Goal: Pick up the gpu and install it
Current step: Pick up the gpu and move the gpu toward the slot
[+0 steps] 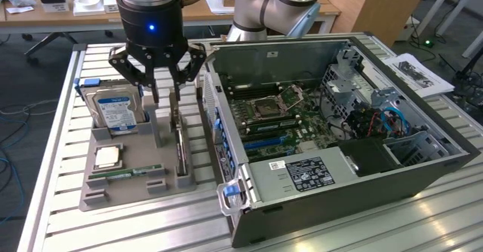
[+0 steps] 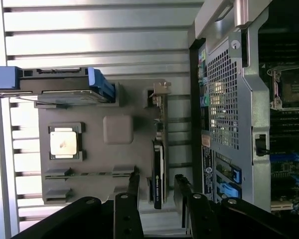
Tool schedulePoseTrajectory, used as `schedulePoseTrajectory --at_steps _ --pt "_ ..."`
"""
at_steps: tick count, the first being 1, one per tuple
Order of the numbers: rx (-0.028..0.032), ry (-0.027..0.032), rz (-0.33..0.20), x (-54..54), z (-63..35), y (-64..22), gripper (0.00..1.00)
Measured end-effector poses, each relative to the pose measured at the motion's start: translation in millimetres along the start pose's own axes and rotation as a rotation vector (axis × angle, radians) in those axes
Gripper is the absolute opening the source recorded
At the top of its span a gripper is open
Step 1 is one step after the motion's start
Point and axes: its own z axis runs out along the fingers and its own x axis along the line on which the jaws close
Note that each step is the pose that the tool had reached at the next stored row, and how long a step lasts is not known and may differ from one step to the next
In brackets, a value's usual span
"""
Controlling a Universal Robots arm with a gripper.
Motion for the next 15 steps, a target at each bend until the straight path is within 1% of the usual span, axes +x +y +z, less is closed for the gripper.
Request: schedulePoseTrajectory --at_steps 3,13,14,15 --pt "0.0000 0.0001 0.000 0.1 4.0 -0.2 0.42" --pt "0.0001 0.0000 0.000 0.1 4.4 -0.2 0.43" --pt "0.0001 0.0001 0.000 0.1 4.4 -0.2 0.49" --pt "0.0000 0.0001 0.000 0.1 4.5 -0.2 0.49"
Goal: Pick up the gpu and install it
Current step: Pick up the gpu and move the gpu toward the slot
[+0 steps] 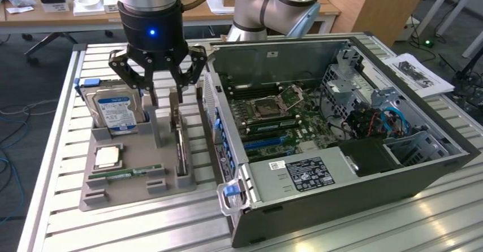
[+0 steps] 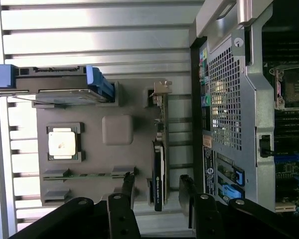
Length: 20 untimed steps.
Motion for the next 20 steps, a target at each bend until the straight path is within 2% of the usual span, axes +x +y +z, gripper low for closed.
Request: schedulePoseTrajectory --at_steps 12,20 --pt "0.0000 0.0000 0.000 -0.1 14.3 -2.7 0.49" --pt "0.0000 -0.0001 0.000 0.1 28.2 -4.0 0.49"
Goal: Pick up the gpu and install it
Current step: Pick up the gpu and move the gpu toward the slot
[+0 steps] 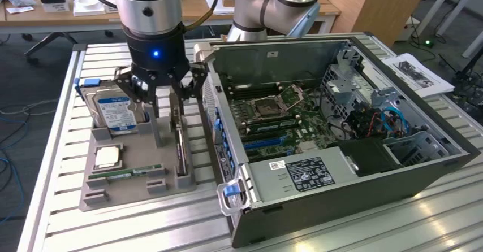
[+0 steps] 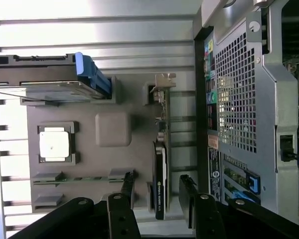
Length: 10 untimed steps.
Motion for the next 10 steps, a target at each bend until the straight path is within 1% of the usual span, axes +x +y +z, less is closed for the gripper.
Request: schedulePoseTrajectory --at_steps 10 --pt "0.0000 0.0000 0.000 0.3 15.7 -0.7 0.49"
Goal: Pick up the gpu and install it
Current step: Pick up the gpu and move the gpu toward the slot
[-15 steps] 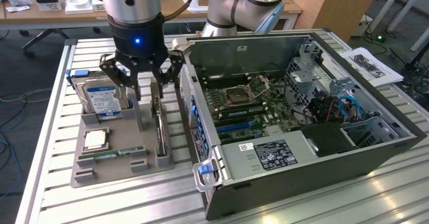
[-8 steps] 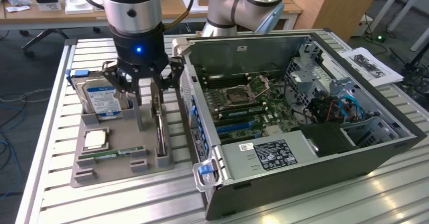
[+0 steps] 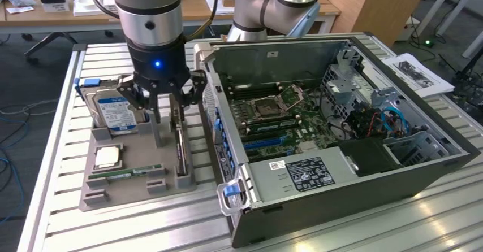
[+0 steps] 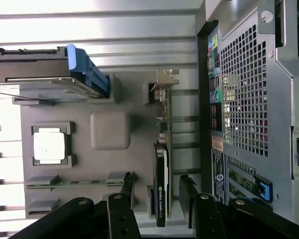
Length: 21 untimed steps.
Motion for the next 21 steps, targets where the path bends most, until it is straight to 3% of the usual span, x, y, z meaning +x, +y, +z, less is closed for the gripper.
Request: schedulePoseTrajectory --at_steps 8,21 --pt "0.0000 0.0000 0.000 0.3 10.8 -0.5 0.49" --pt "0.0002 0.0004 0.000 -6.6 11.7 -0.2 0.49"
